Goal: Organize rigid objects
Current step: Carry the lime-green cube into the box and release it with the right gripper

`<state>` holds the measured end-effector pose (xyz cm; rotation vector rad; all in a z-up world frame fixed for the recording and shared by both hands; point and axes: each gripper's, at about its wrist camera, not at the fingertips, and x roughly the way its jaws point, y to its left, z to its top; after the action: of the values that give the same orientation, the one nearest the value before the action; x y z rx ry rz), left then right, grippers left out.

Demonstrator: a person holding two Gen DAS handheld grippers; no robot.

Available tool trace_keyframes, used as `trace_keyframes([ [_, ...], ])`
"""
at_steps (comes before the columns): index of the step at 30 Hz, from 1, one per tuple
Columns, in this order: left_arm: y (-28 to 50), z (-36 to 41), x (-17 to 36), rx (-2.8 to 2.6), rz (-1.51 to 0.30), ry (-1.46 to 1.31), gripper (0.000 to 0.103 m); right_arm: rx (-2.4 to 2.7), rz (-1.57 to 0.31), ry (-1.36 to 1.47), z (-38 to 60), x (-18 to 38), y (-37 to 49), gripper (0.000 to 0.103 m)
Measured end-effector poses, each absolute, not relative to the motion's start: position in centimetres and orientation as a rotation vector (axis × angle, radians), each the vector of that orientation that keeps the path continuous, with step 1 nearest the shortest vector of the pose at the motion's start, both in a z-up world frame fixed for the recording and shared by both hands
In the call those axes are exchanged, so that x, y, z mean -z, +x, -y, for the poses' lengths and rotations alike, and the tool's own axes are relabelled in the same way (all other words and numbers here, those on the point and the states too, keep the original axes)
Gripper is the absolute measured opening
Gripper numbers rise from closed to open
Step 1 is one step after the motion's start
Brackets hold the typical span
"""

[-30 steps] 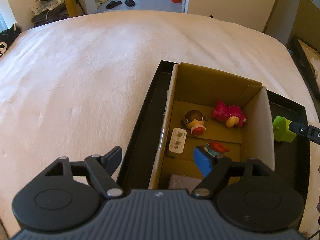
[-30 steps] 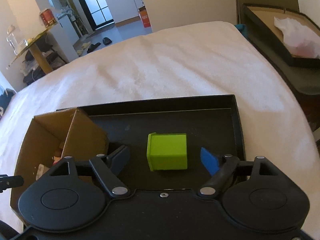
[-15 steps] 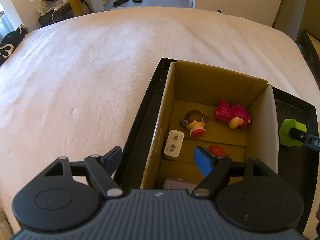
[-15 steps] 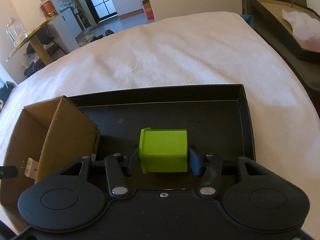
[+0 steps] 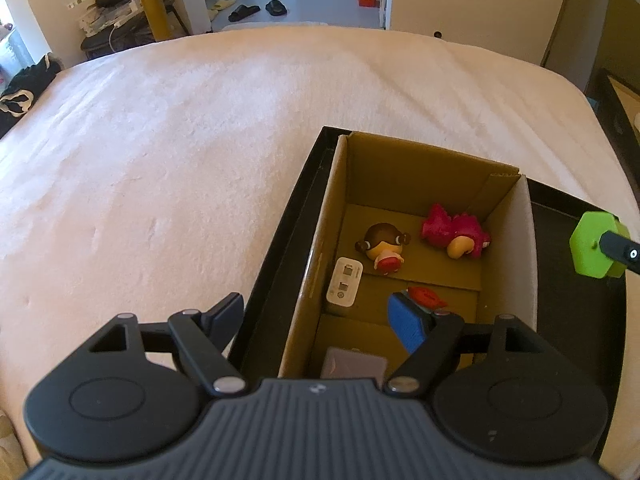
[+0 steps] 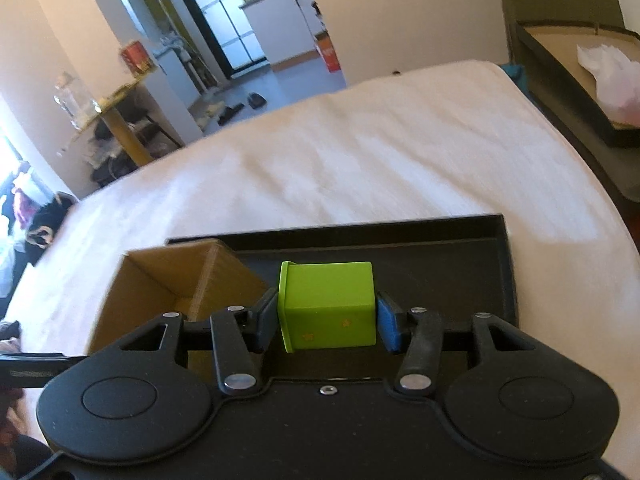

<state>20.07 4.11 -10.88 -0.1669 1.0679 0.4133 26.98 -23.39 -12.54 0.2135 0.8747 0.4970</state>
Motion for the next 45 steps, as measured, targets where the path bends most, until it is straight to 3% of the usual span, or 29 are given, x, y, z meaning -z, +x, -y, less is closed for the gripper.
trace_keyframes([
  [14,19.0,-4.8,10.0,-0.368,-1.024,-0.187,0.078,-0.613,-0.770,0.209,20.3,7.4,25.3,0.049],
  [30,18.6,-7.1,11.1,-0.289,-0.997,-0.270,0.073,-0.618,-0.903,0.126,13.4,7.2,25.5,0.050],
  [36,18.3,-8.2,12.2,-0.250,-0.991,-0.312,0.063,-0.603,-0.958,0.086,11.2,8.0,25.1,0.050],
  [41,18.1,-8.9,13.7,-0.228,-1.021,-0.361,0.034,-0.580,-0.997,0.037,9.5,8.6,25.1,0.050],
  [45,17.9,-9.2,14.7,-0.201,-1.040,-0.376,0.022,-0.535,-1.032,-0.019,8.4,9.3,25.1,0.050],
])
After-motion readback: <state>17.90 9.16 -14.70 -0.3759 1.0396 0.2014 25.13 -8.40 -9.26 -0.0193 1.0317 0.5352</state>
